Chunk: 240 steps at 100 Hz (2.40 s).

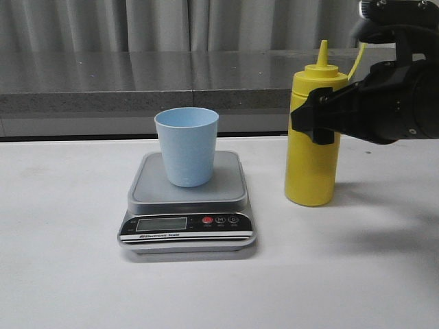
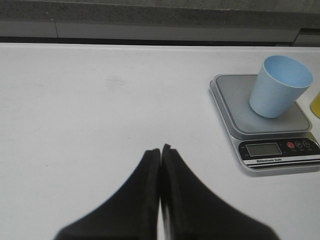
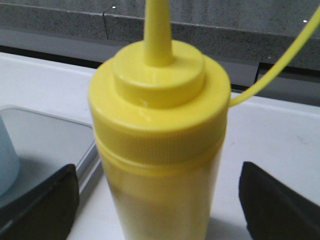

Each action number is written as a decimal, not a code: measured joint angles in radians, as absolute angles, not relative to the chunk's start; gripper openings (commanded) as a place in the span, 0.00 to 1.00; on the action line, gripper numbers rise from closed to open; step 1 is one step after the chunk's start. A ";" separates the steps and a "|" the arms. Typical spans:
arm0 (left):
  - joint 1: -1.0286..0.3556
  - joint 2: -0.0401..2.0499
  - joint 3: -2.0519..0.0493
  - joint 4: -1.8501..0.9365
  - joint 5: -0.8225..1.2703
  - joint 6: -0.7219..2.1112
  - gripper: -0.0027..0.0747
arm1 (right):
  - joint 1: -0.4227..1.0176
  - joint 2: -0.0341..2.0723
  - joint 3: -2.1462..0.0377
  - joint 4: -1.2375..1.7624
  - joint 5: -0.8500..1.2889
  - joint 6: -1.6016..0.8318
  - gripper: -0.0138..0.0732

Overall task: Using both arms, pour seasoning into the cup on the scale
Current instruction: 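Close the right gripper around the yellow bottle's body, then lift the yellow bottle with the right gripper and tilt it toward the cup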

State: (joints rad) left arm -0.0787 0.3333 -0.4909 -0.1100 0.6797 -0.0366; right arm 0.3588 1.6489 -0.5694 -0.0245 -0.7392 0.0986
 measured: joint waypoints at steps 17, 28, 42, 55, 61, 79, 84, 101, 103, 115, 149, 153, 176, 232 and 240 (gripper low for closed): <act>-0.079 0.333 -0.491 -0.110 0.680 -0.037 0.01 | 0.359 1.704 -0.621 -0.025 -0.745 0.155 0.90; -0.079 0.333 -0.491 -0.110 0.680 -0.037 0.01 | 0.359 1.737 -0.648 -0.025 -0.745 0.161 0.90; -0.079 0.333 -0.491 -0.110 0.680 -0.037 0.01 | 0.359 1.774 -0.679 -0.025 -0.746 0.162 0.90; -0.079 0.333 -0.491 -0.110 0.680 -0.037 0.01 | 0.359 1.794 -0.702 -0.025 -0.748 0.163 0.90; -0.079 0.333 -0.491 -0.110 0.680 -0.037 0.01 | 0.359 1.797 -0.709 -0.025 -0.750 0.163 0.90; -0.079 0.333 -0.491 -0.110 0.680 -0.037 0.01 | 0.359 1.806 -0.718 -0.025 -0.753 0.165 0.77; -0.079 0.333 -0.491 -0.110 0.680 -0.037 0.01 | 0.359 1.806 -0.718 -0.025 -0.753 0.165 0.71; -0.079 0.333 -0.491 -0.110 0.680 -0.037 0.01 | 0.359 1.806 -0.718 -0.025 -0.753 0.165 0.53; -0.079 0.333 -0.491 -0.110 0.680 -0.037 0.01 | 0.359 1.806 -0.718 -0.025 -0.753 0.165 0.52; -0.079 0.333 -0.491 -0.110 0.680 -0.037 0.01 | 0.359 1.806 -0.718 -0.025 -0.755 0.165 0.48; -0.079 0.333 -0.491 -0.110 0.680 -0.037 0.01 | 0.359 1.791 -0.724 -0.036 -0.740 0.143 0.48; -0.079 0.333 -0.491 -0.110 0.680 -0.037 0.01 | 0.359 1.782 -0.733 -0.042 -0.721 0.121 0.48; -0.079 0.333 -0.491 -0.110 0.680 -0.037 0.01 | 0.359 1.742 -0.816 -0.136 -0.540 0.008 0.48; -0.079 0.333 -0.491 -0.110 0.680 -0.037 0.01 | 0.401 1.736 -1.010 -0.487 -0.117 -0.007 0.49; -0.079 0.333 -0.491 -0.110 0.680 -0.037 0.01 | 0.408 1.736 -1.030 -0.547 -0.050 -0.009 0.49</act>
State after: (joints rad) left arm -0.0787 0.3333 -0.4909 -0.1100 0.6797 -0.0366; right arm 0.4078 1.7364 -1.0302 -0.5472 -0.0503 -0.0089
